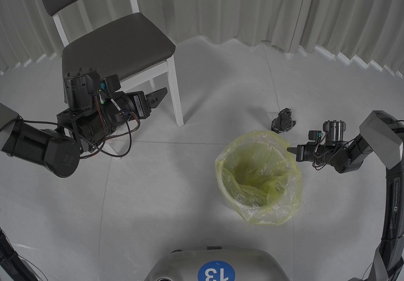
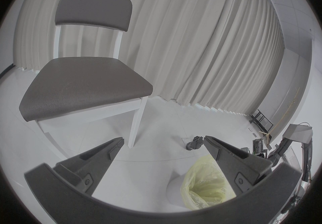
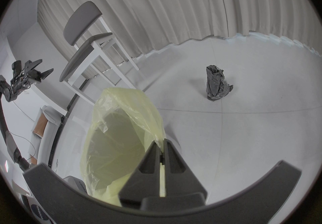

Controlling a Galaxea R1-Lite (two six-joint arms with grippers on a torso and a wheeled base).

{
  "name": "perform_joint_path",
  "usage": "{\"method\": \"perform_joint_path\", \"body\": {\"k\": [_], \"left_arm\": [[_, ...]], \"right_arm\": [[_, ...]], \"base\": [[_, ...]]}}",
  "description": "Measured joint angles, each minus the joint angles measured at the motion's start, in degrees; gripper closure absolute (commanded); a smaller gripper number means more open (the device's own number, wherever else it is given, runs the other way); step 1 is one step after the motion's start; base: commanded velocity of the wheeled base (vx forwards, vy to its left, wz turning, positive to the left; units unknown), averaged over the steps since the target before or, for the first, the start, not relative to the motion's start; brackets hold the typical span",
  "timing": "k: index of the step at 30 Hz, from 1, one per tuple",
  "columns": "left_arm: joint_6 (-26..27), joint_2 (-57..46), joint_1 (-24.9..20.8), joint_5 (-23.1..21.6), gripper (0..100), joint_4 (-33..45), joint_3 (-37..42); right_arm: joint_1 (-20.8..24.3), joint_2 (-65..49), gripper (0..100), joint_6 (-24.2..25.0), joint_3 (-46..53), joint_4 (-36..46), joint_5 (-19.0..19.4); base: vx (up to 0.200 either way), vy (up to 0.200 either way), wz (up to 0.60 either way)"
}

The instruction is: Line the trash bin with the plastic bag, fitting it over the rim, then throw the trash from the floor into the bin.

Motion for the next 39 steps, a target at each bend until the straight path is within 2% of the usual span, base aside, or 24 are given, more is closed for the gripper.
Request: {"method": "perform_joint_path", "body": {"k": [9,20,29,39], "left_arm": [[0.0,0.4,-0.2,0.0,0,0.0,0.0],[0.0,1.6,-0.6,0.0,0,-1.2,0.1],[0.0,2.1,-1.0,0.0,0,-1.6,0.1],[0.0,1.6,-0.9,-0.1,0,-2.2,0.8]], "right_arm": [[-0.1,5.5,100,0.0,-4.9,2.9,0.0],[-0.1,8.0,100,0.0,-5.3,3.0,0.0],[-1.6,4.4,100,-0.1,-3.3,3.3,0.0],[-5.4,-3.5,100,-2.0,1.4,3.8,0.0]], "base": [[0.0,0.0,0.0],[0.0,0.0,0.0],[0.0,0.0,0.0],[0.0,0.0,0.0]]}}
